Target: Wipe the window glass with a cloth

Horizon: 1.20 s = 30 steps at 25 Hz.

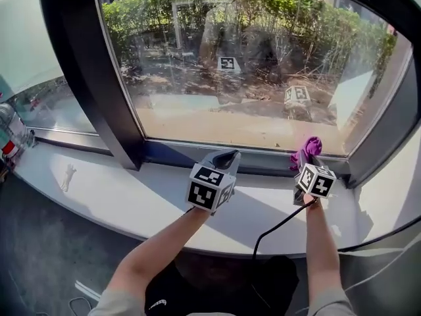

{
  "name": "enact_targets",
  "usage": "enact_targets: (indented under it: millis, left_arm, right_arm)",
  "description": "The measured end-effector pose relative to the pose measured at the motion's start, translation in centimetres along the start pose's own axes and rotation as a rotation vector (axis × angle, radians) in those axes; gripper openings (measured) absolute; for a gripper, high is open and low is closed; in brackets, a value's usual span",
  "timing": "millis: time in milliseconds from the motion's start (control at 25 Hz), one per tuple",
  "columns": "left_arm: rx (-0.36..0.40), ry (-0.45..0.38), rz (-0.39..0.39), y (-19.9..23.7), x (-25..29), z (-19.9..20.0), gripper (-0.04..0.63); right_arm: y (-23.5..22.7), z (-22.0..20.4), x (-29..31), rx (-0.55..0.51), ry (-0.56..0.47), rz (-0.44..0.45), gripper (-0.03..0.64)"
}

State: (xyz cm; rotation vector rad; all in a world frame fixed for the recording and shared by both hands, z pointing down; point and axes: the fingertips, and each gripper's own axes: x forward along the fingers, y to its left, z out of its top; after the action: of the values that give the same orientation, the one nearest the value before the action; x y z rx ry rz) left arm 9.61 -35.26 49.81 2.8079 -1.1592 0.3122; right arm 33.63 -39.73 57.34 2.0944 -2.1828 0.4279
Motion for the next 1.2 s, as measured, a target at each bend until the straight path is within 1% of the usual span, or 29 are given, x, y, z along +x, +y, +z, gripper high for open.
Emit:
enact_targets:
  millis: [240, 480, 840, 960, 1200]
  left_arm:
    - [-0.026, -0.008, 0.064, 4.2, -2.3, -0.9, 0.0]
    - [-0.068, -0.013, 0.14, 10.1, -7.0, -2.3, 0.0]
    - [-0.105, -0.021, 0.277, 17.4, -14.0, -4.1, 0.0]
    - [-0.114, -0.023, 0.326, 19.6, -16.3, -4.6, 0.0]
    - [-0.128, -0.025, 0.384, 23.2, -19.7, -6.3, 0.0]
  right_arm:
    - [7.5, 0.2, 1.5, -0.016, 0.001, 0.114, 0.074]
    - [19.1, -0.2, 3.2, -0.047, 0.019, 0.257, 0.074]
    - [33.5, -1.4, 6.0, -0.092, 0.041, 0.453, 0.074]
    - [37.6, -1.6, 6.9, -0.119, 0.059, 0.5, 0.074]
    - [44.6, -2.5, 9.0, -0.169, 0.076, 0.556, 0.074]
